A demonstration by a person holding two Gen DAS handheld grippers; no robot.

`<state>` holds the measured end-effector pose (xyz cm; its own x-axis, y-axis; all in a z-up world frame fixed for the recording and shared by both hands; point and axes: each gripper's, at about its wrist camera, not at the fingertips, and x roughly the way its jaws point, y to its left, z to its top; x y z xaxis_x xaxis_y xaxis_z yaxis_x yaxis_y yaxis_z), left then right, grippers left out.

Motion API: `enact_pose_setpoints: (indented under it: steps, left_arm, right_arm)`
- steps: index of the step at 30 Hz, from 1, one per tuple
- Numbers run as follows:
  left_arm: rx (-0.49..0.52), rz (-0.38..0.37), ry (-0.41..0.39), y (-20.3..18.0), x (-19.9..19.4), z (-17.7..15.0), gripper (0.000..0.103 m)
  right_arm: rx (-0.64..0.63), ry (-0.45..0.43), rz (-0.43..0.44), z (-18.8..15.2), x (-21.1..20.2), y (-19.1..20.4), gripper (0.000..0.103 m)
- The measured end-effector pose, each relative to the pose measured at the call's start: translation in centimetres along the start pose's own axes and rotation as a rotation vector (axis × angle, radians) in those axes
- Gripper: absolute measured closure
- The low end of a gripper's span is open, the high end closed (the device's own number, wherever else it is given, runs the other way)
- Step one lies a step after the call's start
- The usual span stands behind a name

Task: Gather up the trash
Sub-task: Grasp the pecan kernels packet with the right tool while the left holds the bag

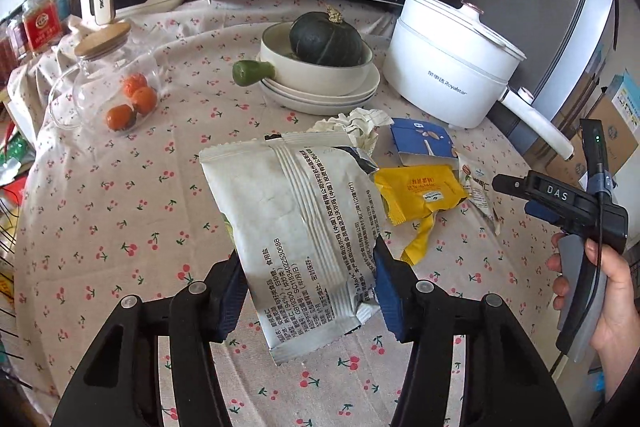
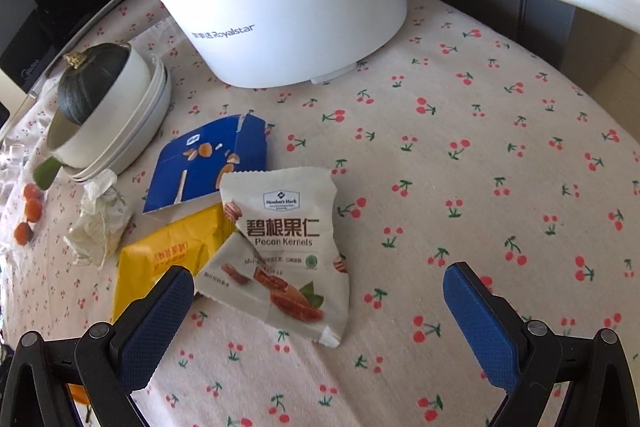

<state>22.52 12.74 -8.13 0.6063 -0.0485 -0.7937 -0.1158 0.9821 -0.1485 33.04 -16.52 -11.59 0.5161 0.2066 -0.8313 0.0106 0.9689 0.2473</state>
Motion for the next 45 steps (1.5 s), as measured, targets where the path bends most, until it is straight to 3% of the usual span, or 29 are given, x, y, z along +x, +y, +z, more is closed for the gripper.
enact_pose_setpoints:
  steps: [8, 12, 15, 17, 19, 21, 24, 25, 26, 27, 28, 31, 38, 45]
  left_arm:
    - [-0.024, 0.004, 0.022, 1.0, 0.7, -0.2, 0.044]
    - [-0.020, 0.006, 0.023, 0.8, 0.7, -0.3, 0.044]
    - [-0.016, 0.001, 0.013, 0.4, 0.2, -0.3, 0.044]
    - [-0.008, -0.005, 0.004, 0.0, -0.4, -0.4, 0.044]
    - [0.001, -0.012, -0.002, -0.6, -0.9, -0.6, 0.044]
    - [0.003, -0.021, -0.007, -1.1, -1.6, -0.8, 0.044]
    - [0.003, -0.037, -0.015, -1.8, -2.5, -1.2, 0.044]
    - [0.009, -0.042, -0.016, -2.1, -2.9, -1.3, 0.044]
    - [0.019, -0.042, -0.019, -2.4, -3.2, -1.5, 0.044]
    - [0.030, -0.040, -0.022, -2.6, -3.5, -1.6, 0.044]
    - [0.042, -0.039, -0.023, -2.7, -3.8, -1.7, 0.044]
    - [0.060, -0.025, -0.031, -2.5, -4.0, -1.7, 0.044]
    - [0.034, -0.015, -0.014, -1.0, -2.5, -1.2, 0.044]
    - [0.038, -0.022, -0.001, -1.1, -1.4, -0.7, 0.044]
  right_arm:
    - [-0.015, 0.045, -0.034, 0.9, 3.6, 1.1, 0.003]
    - [-0.064, 0.028, -0.090, 0.8, 3.8, 1.5, 0.021]
    - [-0.105, 0.028, -0.091, 0.4, 3.2, 1.6, 0.049]
    - [-0.111, 0.019, -0.088, -0.2, 2.3, 1.4, 0.053]
    - [-0.129, 0.010, -0.093, -0.7, 1.3, 1.1, 0.066]
    - [-0.155, 0.007, -0.095, -1.3, 0.3, 1.0, 0.071]
    - [-0.166, 0.001, -0.100, -1.9, -1.1, 0.6, 0.071]
    - [-0.157, -0.001, -0.097, -2.1, -1.5, 0.3, 0.064]
    - [-0.141, 0.000, -0.092, -2.1, -1.9, 0.1, 0.055]
    - [-0.124, -0.003, -0.087, -2.0, -2.3, -0.1, 0.032]
    - [-0.108, -0.016, -0.079, -2.0, -2.6, -0.2, 0.021]
    - [-0.076, -0.026, -0.072, -1.0, -2.8, 0.1, 0.021]
    - [-0.013, -0.064, -0.188, -0.5, -0.1, 1.5, 0.021]
    - [-0.047, -0.124, -0.277, 0.3, 2.4, 3.2, 0.024]
